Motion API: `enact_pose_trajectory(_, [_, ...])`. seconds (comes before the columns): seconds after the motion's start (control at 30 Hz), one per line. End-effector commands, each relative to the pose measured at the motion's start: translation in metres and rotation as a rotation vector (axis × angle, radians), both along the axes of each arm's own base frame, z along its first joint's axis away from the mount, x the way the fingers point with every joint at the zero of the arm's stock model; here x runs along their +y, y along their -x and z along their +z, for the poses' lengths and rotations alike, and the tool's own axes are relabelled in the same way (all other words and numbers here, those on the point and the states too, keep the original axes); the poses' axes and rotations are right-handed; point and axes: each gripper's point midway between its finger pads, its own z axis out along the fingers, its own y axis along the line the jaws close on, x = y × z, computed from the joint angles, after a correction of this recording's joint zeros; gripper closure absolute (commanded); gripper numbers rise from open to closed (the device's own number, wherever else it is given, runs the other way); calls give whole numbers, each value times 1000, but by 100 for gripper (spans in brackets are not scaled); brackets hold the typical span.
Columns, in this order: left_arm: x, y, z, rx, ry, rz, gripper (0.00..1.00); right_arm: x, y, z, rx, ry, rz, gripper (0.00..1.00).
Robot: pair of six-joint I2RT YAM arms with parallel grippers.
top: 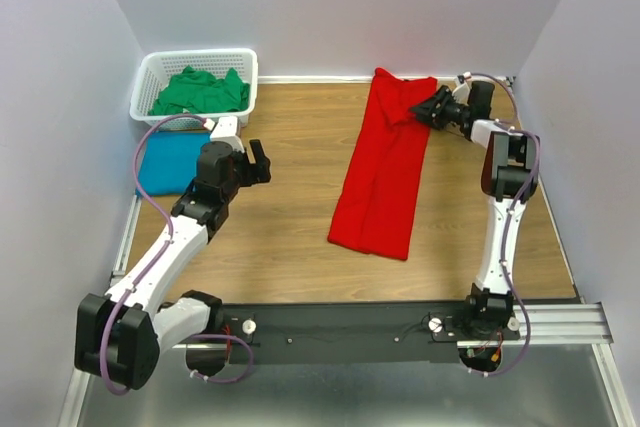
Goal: Fold and stack the t-shirts
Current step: Fold the tshirt
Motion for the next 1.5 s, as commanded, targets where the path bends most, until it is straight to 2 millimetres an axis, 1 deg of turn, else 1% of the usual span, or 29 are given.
enact_pose_trajectory(0.0, [-24, 3, -8, 35, 59, -122, 15, -3, 32, 29, 37, 49, -25, 41])
enact_pose_trajectory(0.03, [-31, 6, -15, 68, 76, -154, 15, -1, 42, 64, -11, 71, -31, 41])
enact_pose_trajectory(0.07, [-36, 8, -19, 92, 87, -172, 15, -1, 52, 77, -12, 90, -47, 41])
enact_pose_trajectory(0.1, [-40, 10, -23, 121, 100, -187, 15, -7, 73, 56, 66, 129, -100, 41])
enact_pose_trajectory(0.13, [-49, 19, -31, 171, 103, -221, 15, -2, 90, 54, 97, 163, -105, 41])
enact_pose_trajectory(0.17, [-55, 20, -33, 199, 99, -240, 15, -9, 104, 80, 81, 228, -172, 41])
enact_pose_trajectory(0.2, [-59, 25, -38, 232, 92, -251, 15, -8, 120, 75, 119, 278, -195, 41])
enact_pose_trajectory(0.23, [-67, 36, -46, 288, 74, -278, 15, 6, 148, 61, 166, 345, -168, 41])
enact_pose_trajectory(0.27, [-71, 44, -51, 334, 58, -289, 15, 0, 171, 64, 205, 446, -216, 41])
enact_pose_trajectory(0.3, [-77, 45, -49, 330, 53, -307, 15, 4, 188, 59, 243, 502, -224, 41])
enact_pose_trajectory(0.33, [-85, 56, -55, 375, 32, -325, 15, 21, 228, 38, 344, 579, -165, 41])
enact_pose_trajectory(0.4, [-93, 68, -59, 412, 12, -343, 16, 22, 263, 28, 411, 685, -169, 41])
enact_pose_trajectory(0.43, [-94, 74, -64, 443, 8, -335, 16, 34, 287, 32, 436, 698, -145, 41])
enact_pose_trajectory(0.47, [-102, 81, -66, 456, 6, -358, 16, 30, 313, 16, 499, 721, -144, 41])
enact_pose_trajectory(0.5, [-105, 84, -68, 466, 11, -361, 16, 32, 327, 12, 519, 721, -137, 41])
enact_pose_trajectory(0.53, [-113, 91, -71, 485, 23, -381, 18, 28, 349, 9, 533, 747, -149, 42])
enact_pose_trajectory(0.57, [-116, 94, -74, 496, 25, -392, 18, 27, 359, 7, 542, 765, -154, 43])
enact_pose_trajectory(0.6, [-119, 96, -75, 504, 25, -401, 19, 28, 372, 11, 542, 771, -150, 45])
enact_pose_trajectory(0.63, [-122, 98, -76, 512, 26, -404, 18, 28, 381, 3, 565, 779, -140, 45])
enact_pose_trajectory(0.7, [-130, 100, -80, 529, 25, -409, 18, 32, 398, 2, 582, 754, -113, 46])
enact_pose_trajectory(0.73, [-136, 102, -82, 538, 13, -421, 19, 33, 411, -6, 605, 749, -101, 47])
enact_pose_trajectory(0.83, [-144, 102, -85, 542, -13, -427, 18, 36, 424, -17, 628, 739, -88, 48])
enact_pose_trajectory(0.87, [-147, 101, -88, 551, -20, -423, 19, 43, 428, -18, 639, 707, -59, 49])
enact_pose_trajectory(1.0, [-151, 97, -95, 566, -43, -405, 19, 52, 429, -24, 644, 680, -30, 54])
enact_pose_trajectory(1.03, [-152, 95, -95, 565, -42, -399, 19, 53, 431, -28, 657, 686, -23, 55])
enact_pose_trajectory(1.13, [-160, 94, -100, 580, -46, -404, 20, 56, 433, -34, 669, 685, -6, 58])
enact_pose_trajectory(1.3, [-172, 95, -106, 594, -61, -421, 20, 59, 435, -39, 677, 691, 10, 59])
enact_pose_trajectory(1.4, [-178, 99, -113, 612, -81, -427, 20, 58, 439, -44, 694, 693, 16, 64])
enact_pose_trajectory(1.47, [-181, 100, -117, 626, -90, -432, 20, 58, 441, -47, 704, 698, 24, 73])
